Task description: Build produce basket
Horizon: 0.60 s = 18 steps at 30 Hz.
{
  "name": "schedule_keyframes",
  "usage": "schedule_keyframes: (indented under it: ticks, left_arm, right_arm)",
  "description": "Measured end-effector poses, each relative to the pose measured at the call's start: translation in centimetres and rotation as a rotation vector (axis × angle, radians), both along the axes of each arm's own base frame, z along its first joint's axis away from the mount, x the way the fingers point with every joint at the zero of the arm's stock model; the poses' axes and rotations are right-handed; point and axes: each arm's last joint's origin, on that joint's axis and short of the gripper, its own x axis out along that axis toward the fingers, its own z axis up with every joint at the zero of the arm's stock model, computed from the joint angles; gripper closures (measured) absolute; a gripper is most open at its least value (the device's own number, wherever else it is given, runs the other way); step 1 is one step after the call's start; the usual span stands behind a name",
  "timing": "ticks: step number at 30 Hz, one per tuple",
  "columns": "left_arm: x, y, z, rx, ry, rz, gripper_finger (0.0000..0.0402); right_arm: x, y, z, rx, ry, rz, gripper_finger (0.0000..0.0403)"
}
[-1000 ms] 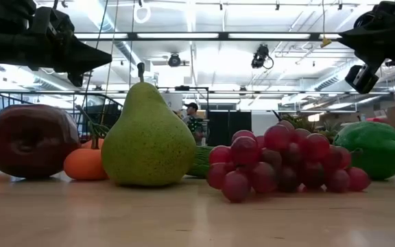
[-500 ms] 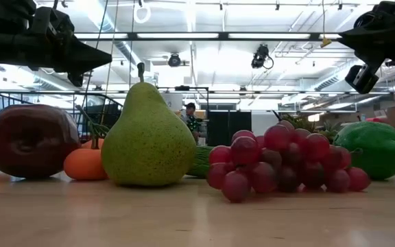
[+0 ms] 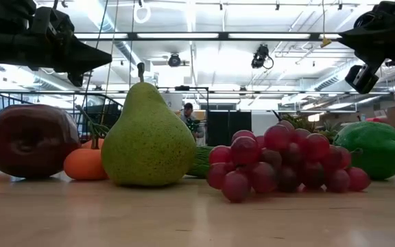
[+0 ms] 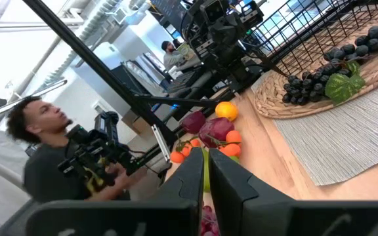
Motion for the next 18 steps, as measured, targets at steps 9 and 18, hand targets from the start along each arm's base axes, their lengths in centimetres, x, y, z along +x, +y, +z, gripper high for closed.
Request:
schedule_keyframes:
  ticks: [9, 18]
  left_arm:
    - [0.00, 0.00, 0.01, 0.000, 0.000, 0.000, 0.0368]
    - [0.00, 0.00, 0.01, 0.000, 0.000, 0.000, 0.0372]
  right_arm:
    - [0.00, 0.00, -0.01, 0.000, 0.000, 0.000, 0.0373]
    - [0.00, 0.00, -0.01, 0.000, 0.000, 0.000, 0.0373]
